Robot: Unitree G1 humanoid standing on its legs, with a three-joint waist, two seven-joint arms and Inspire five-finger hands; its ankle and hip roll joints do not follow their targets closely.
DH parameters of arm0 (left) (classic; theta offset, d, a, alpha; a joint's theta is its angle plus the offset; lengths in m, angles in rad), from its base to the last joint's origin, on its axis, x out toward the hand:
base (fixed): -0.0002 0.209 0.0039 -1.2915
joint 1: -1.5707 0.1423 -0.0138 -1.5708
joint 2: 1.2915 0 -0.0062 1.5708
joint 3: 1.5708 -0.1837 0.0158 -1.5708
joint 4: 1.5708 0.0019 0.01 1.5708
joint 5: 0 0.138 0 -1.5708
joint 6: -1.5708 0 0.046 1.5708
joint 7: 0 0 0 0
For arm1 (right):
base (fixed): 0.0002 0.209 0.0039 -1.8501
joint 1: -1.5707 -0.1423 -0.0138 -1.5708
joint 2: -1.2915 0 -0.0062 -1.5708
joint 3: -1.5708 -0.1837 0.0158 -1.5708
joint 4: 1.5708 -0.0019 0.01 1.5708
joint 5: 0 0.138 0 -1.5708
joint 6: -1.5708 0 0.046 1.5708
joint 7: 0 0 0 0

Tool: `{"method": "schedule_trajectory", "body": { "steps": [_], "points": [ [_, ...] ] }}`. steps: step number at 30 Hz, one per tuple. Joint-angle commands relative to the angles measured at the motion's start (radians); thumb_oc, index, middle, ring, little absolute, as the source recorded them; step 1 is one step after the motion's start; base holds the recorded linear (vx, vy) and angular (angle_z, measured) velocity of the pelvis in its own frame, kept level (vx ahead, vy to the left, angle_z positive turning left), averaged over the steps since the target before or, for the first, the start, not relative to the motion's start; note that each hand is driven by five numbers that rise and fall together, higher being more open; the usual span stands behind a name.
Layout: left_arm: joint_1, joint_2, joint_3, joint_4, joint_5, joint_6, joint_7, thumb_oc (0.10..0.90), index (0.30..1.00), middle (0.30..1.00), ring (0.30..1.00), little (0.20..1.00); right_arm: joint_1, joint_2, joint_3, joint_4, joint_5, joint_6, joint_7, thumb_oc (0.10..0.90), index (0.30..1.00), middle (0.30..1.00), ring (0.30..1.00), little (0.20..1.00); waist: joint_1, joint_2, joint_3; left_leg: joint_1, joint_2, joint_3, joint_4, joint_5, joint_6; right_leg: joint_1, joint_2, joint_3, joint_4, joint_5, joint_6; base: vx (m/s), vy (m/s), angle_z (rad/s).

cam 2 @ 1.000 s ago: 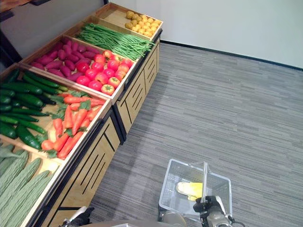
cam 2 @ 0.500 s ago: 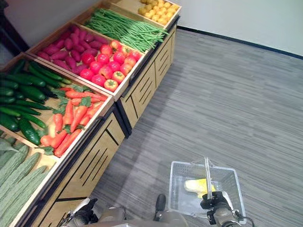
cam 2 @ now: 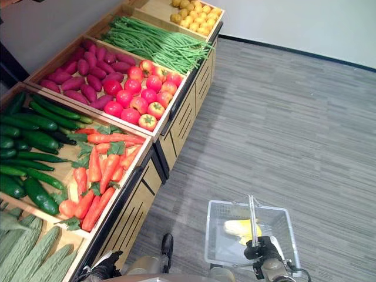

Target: Get the vegetables into the basket

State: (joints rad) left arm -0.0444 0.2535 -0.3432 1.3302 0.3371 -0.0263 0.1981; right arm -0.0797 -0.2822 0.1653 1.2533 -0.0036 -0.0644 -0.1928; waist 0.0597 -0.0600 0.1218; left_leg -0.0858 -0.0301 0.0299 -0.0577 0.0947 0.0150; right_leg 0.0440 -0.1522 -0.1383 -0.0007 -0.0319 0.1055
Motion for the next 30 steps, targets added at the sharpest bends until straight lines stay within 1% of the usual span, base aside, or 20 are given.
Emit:
{"method": "schedule_trajectory", "body": {
  "steps": [1,4,5,6,7,8,9,12,14,15,17,18,20,22,23,24,27,28,29,30],
  "points": [
    [-0.009,0.055,0.041,0.056,0.016,0.020,0.035,0.900,1.000,1.000,1.000,1.000,-0.041,-0.072,0.021,-0.032,-0.017,-0.038,-0.024,0.400,0.300,0.300,0.300,0.300,0.033,-0.011,-0.019,-0.065,0.019,-0.031,0.133,-0.092,-0.004,-0.048,-0.019,0.029,0.066,0.071,0.059,0.06,0.153,-0.01],
    [-0.011,0.061,0.045,0.048,0.010,0.021,0.038,0.900,1.000,1.000,1.000,1.000,-0.050,-0.068,0.025,-0.040,-0.013,-0.039,-0.025,0.400,0.300,0.300,0.300,0.300,0.042,-0.015,-0.018,-0.057,0.007,-0.035,0.126,-0.095,0.009,-0.065,-0.025,0.033,0.111,0.082,0.067,0.04,0.151,-0.01],
    [-0.017,0.067,0.049,0.050,0.008,0.022,0.041,0.900,1.000,1.000,1.000,1.000,-0.058,-0.063,0.028,-0.041,-0.008,-0.041,-0.025,0.400,0.300,0.300,0.300,0.300,0.043,-0.013,-0.014,-0.058,0.003,-0.041,0.125,-0.095,0.017,-0.084,-0.025,0.035,0.166,0.087,0.067,0.05,0.107,-0.03],
    [-0.023,0.074,0.048,0.053,0.009,0.023,0.040,0.900,1.000,1.000,1.000,1.000,-0.061,-0.057,0.034,-0.050,-0.004,-0.043,-0.025,0.400,0.300,0.300,0.300,0.300,0.041,-0.012,-0.008,-0.050,-0.004,-0.061,0.121,-0.094,0.024,-0.113,-0.017,0.052,0.233,0.110,0.066,0.05,0.106,0.02],
    [-0.023,0.074,0.048,0.053,0.009,0.023,0.040,0.900,1.000,1.000,1.000,1.000,-0.061,-0.057,0.034,-0.050,-0.004,-0.043,-0.025,0.400,0.300,0.300,0.300,0.300,0.040,-0.012,-0.008,-0.051,-0.005,-0.062,0.121,-0.094,0.024,-0.114,-0.017,0.052,0.235,0.109,0.066,0.12,0.063,0.18],
    [-0.028,0.078,0.043,0.048,0.006,0.022,0.041,0.900,1.000,1.000,1.000,1.000,-0.065,-0.054,0.044,-0.058,0.001,-0.045,-0.026,0.400,0.300,0.300,0.300,0.300,0.034,-0.006,0.000,-0.030,-0.014,-0.100,0.107,-0.093,0.028,-0.151,-0.003,0.081,0.252,0.133,0.054,0.16,-0.039,0.47],
    [-0.034,0.077,0.039,0.049,-0.002,0.017,0.044,0.900,1.000,1.000,1.000,1.000,-0.068,-0.055,0.048,-0.063,0.004,-0.048,-0.027,0.400,0.300,0.300,0.300,0.300,0.025,0.004,0.006,-0.013,-0.008,-0.134,0.095,-0.090,0.023,-0.189,0.003,0.096,0.226,0.129,0.045,0.17,-0.043,0.69],
    [-0.042,0.074,0.035,0.050,-0.008,0.017,0.049,0.900,1.000,1.000,1.000,1.000,-0.074,-0.056,0.048,-0.058,0.008,-0.050,-0.031,0.400,0.300,0.300,0.300,0.300,0.015,0.010,0.020,0.008,-0.001,-0.171,0.089,-0.096,0.012,-0.201,-0.005,0.106,0.182,0.125,0.047,0.14,-0.121,0.76],
    [-0.055,0.072,0.031,0.055,-0.016,0.015,0.054,0.900,1.000,1.000,1.000,1.000,-0.083,-0.055,0.051,-0.056,0.010,-0.050,-0.036,0.400,0.300,0.300,0.300,0.300,0.002,0.008,0.026,0.023,0.006,-0.211,0.086,-0.109,-0.003,-0.233,-0.015,0.153,0.115,0.139,0.056,0.19,-0.197,0.66],
    [-0.066,0.069,0.022,0.063,-0.014,0.014,0.053,0.900,1.000,1.000,1.000,1.000,-0.080,-0.053,0.050,-0.045,0.014,-0.048,-0.036,0.400,0.300,0.300,0.300,0.300,-0.015,-0.001,0.028,0.037,0.010,-0.254,0.092,-0.126,-0.018,-0.241,-0.012,0.217,0.088,0.161,0.069,0.20,-0.200,0.70],
    [-0.066,0.069,0.022,0.063,-0.014,0.014,0.053,0.900,1.000,1.000,1.000,1.000,-0.080,-0.054,0.050,-0.045,0.014,-0.048,-0.036,0.400,0.300,0.300,0.300,0.300,-0.016,0.000,0.029,0.039,0.011,-0.256,0.092,-0.126,-0.018,-0.239,-0.012,0.215,0.088,0.160,0.068,0.13,-0.207,0.94],
    [-0.070,0.071,0.017,0.069,-0.020,0.014,0.052,0.900,1.000,1.000,1.000,1.000,-0.053,-0.053,0.036,-0.017,0.018,-0.046,-0.031,0.400,0.300,0.300,0.300,0.300,-0.022,-0.015,0.010,0.036,0.026,-0.315,0.095,-0.125,-0.043,-0.208,0.018,0.239,0.088,0.104,0.062,0.17,-0.351,1.16],
    [-0.057,0.069,0.024,0.069,-0.025,0.014,0.053,0.900,1.000,1.000,1.000,1.000,-0.043,-0.056,0.032,0.007,0.016,-0.043,-0.027,0.400,0.300,0.300,0.300,0.300,-0.014,-0.014,-0.005,0.037,0.055,-0.333,0.082,-0.112,-0.059,-0.194,0.030,0.193,0.094,0.080,0.050,0.15,-0.372,1.07],
    [-0.051,0.068,0.023,0.066,-0.024,0.013,0.054,0.900,1.000,1.000,1.000,1.000,-0.035,-0.061,0.028,0.013,0.017,-0.045,-0.026,0.400,0.300,0.300,0.300,0.300,-0.017,-0.009,-0.011,0.031,0.066,-0.354,0.075,-0.103,-0.069,-0.186,0.041,0.177,0.091,0.069,0.043,0.06,-0.278,0.49],
    [-0.044,0.069,0.022,0.059,-0.029,0.010,0.057,0.900,1.000,1.000,1.000,1.000,-0.030,-0.076,0.027,0.012,0.011,-0.046,-0.026,0.400,0.300,0.300,0.300,0.300,-0.007,-0.007,-0.012,0.017,0.087,-0.377,0.073,-0.084,-0.088,-0.181,0.059,0.144,0.094,0.052,0.028,0.04,-0.306,0.36],
    [-0.044,0.069,0.022,0.059,-0.029,0.010,0.057,0.900,1.000,1.000,1.000,1.000,-0.030,-0.076,0.027,0.012,0.011,-0.046,-0.026,0.400,0.300,0.300,0.300,0.300,-0.010,-0.006,-0.012,0.016,0.088,-0.380,0.072,-0.083,-0.088,-0.181,0.060,0.141,0.095,0.051,0.027,0.02,-0.327,0.43],
    [-0.042,0.069,0.017,0.045,-0.039,0.006,0.065,0.900,1.000,1.000,1.000,1.000,-0.025,-0.112,0.022,0.017,0.009,-0.052,-0.034,0.400,0.300,0.300,0.300,0.300,-0.001,0.010,-0.001,-0.021,0.109,-0.422,0.054,-0.023,-0.118,-0.168,0.086,0.082,0.092,0.030,0.003,-0.04,-0.294,0.55],
    [-0.045,0.066,0.017,0.041,-0.043,0.007,0.066,0.900,1.000,1.000,1.000,1.000,-0.026,-0.121,0.017,0.018,0.008,-0.052,-0.039,0.400,0.300,0.300,0.300,0.300,-0.002,0.015,0.003,-0.036,0.114,-0.405,0.046,-0.003,-0.121,-0.162,0.084,0.059,0.083,0.030,0.000,-0.04,-0.135,0.44],
    [-0.046,0.066,0.017,0.041,-0.043,0.007,0.066,0.900,1.000,1.000,1.000,1.000,-0.026,-0.121,0.017,0.018,0.008,-0.052,-0.039,0.400,0.300,0.300,0.300,0.300,-0.004,0.015,0.003,-0.036,0.114,-0.407,0.044,-0.002,-0.121,-0.162,0.084,0.057,0.083,0.030,0.000,-0.05,-0.132,0.64],
    [-0.054,0.059,0.018,0.039,-0.044,0.011,0.067,0.900,1.000,1.000,1.000,1.000,-0.032,-0.131,0.014,0.021,0.009,-0.051,-0.045,0.400,0.300,0.300,0.300,0.300,-0.010,0.018,0.014,-0.053,0.128,-0.316,0.035,0.013,-0.113,-0.144,0.074,0.020,0.066,0.033,-0.005,-0.02,-0.067,0.64]
  ]
}}
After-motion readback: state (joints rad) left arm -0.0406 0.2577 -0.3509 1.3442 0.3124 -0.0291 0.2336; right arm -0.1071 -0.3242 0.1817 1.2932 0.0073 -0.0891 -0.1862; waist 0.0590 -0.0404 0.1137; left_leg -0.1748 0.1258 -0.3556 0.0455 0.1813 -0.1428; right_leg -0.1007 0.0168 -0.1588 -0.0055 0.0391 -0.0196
